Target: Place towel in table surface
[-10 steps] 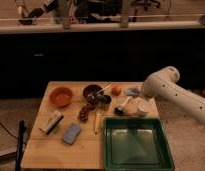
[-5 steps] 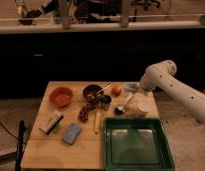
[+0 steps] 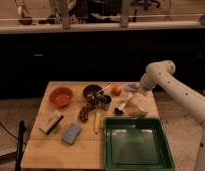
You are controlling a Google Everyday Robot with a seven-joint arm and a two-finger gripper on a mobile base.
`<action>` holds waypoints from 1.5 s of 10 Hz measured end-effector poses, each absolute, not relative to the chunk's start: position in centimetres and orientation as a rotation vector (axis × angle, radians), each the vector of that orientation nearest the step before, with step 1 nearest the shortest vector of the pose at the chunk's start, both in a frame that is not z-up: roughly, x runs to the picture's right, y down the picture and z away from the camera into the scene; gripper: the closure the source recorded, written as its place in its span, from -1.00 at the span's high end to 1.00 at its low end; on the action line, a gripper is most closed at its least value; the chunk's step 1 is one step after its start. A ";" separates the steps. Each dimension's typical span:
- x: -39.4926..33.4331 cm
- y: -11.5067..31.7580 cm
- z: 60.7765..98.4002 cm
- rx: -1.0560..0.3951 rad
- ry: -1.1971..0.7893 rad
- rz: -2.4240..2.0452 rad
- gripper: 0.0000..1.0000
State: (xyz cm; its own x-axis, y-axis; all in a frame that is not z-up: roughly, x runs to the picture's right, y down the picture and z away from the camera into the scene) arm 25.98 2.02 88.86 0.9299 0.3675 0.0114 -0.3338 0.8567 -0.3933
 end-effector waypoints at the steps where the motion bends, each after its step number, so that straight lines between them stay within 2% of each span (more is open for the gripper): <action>1: 26.1 2.3 89.2 -0.411 -0.118 0.350 -1.00; 8: 26.4 3.7 89.9 -0.470 -0.282 0.070 -1.00; 15: 25.9 4.2 91.4 -0.508 -0.329 0.075 -1.00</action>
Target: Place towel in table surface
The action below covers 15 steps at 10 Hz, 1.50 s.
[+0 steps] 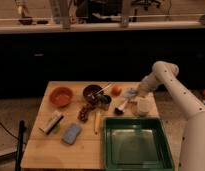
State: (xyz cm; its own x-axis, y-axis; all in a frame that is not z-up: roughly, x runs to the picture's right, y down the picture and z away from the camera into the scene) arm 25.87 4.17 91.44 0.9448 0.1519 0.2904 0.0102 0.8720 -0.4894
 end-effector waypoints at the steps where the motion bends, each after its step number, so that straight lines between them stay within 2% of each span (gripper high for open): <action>1: 25.7 4.2 91.7 -0.512 -0.338 0.089 -0.99; 2: 25.7 4.1 91.9 -0.512 -0.343 0.100 -0.92; 3: 25.7 4.3 92.2 -0.526 -0.347 0.110 -0.74; 9: 25.9 4.9 93.1 -0.559 -0.366 0.142 0.49; 11: 26.0 5.0 93.1 -0.564 -0.373 0.143 0.60; 15: 26.6 4.7 92.8 -0.562 -0.392 0.147 0.60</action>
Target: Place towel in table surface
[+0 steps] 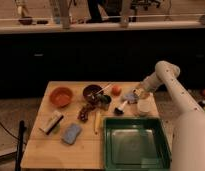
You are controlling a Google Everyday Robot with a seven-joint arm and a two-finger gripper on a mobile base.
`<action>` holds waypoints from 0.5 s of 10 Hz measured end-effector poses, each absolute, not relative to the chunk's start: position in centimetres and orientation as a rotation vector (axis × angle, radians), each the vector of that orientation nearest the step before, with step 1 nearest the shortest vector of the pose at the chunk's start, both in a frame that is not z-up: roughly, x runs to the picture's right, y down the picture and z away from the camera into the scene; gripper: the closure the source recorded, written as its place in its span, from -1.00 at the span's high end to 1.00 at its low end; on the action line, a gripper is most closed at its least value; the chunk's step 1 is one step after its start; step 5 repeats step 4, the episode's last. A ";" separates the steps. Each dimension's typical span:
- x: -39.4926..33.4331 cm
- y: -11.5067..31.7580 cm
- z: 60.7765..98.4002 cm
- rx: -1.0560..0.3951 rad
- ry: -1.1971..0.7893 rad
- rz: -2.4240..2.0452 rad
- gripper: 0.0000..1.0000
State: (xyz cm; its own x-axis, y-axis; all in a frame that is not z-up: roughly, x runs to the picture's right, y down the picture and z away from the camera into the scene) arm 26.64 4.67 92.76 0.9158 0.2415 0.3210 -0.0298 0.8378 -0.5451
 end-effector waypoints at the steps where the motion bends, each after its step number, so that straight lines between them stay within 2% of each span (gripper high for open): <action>1: 26.8 4.5 92.7 -0.562 -0.396 0.148 0.60; 5: 27.1 4.0 92.5 -0.556 -0.401 0.154 0.60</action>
